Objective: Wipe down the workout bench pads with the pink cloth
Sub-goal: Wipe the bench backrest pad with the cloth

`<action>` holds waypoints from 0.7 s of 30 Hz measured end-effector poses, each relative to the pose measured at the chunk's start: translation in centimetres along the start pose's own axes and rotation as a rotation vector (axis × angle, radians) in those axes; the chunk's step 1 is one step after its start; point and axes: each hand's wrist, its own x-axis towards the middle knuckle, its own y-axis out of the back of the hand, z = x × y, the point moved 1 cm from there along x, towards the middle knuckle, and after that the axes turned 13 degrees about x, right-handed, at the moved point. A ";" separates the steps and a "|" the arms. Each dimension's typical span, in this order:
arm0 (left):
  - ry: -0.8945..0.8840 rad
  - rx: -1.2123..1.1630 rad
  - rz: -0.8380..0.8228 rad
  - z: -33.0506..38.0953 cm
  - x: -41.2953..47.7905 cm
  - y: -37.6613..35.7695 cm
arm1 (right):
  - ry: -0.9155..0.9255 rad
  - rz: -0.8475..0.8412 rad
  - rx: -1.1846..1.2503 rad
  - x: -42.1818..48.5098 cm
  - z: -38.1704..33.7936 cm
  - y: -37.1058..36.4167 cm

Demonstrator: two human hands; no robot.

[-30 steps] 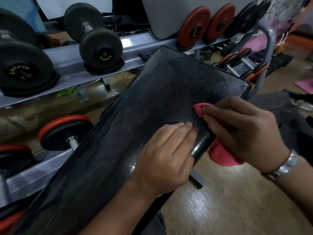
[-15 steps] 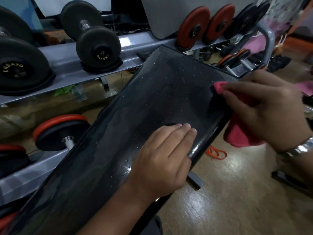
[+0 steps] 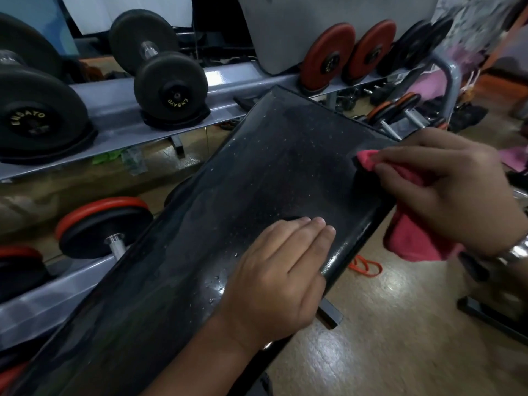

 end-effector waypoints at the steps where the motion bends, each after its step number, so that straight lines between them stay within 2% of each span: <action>1: 0.000 -0.004 0.003 0.0 0.0 0.0 | -0.011 0.006 -0.008 0.6 0.2 0.3; 4: -0.002 -0.010 0.012 -0.2 0.3 0.2 | -0.060 0.061 -0.093 2.8 0.5 -0.1; 6: -0.004 -0.004 0.017 -0.1 0.3 0.3 | -0.028 0.011 -0.128 3.2 0.0 -0.9; 9: 0.004 -0.012 0.007 0.3 0.3 0.4 | 0.019 -0.089 -0.054 3.5 -0.5 -0.7; 15: 0.027 0.004 -0.007 0.4 0.7 0.8 | -0.046 -0.062 -0.212 6.6 -0.7 -2.2; 18: 0.034 0.009 -0.047 0.6 0.7 1.3 | 0.019 -0.144 -0.130 5.4 -1.7 -2.0; 21: 0.049 0.017 -0.078 0.9 0.8 1.7 | -0.073 -0.080 -0.192 6.9 -1.0 -1.4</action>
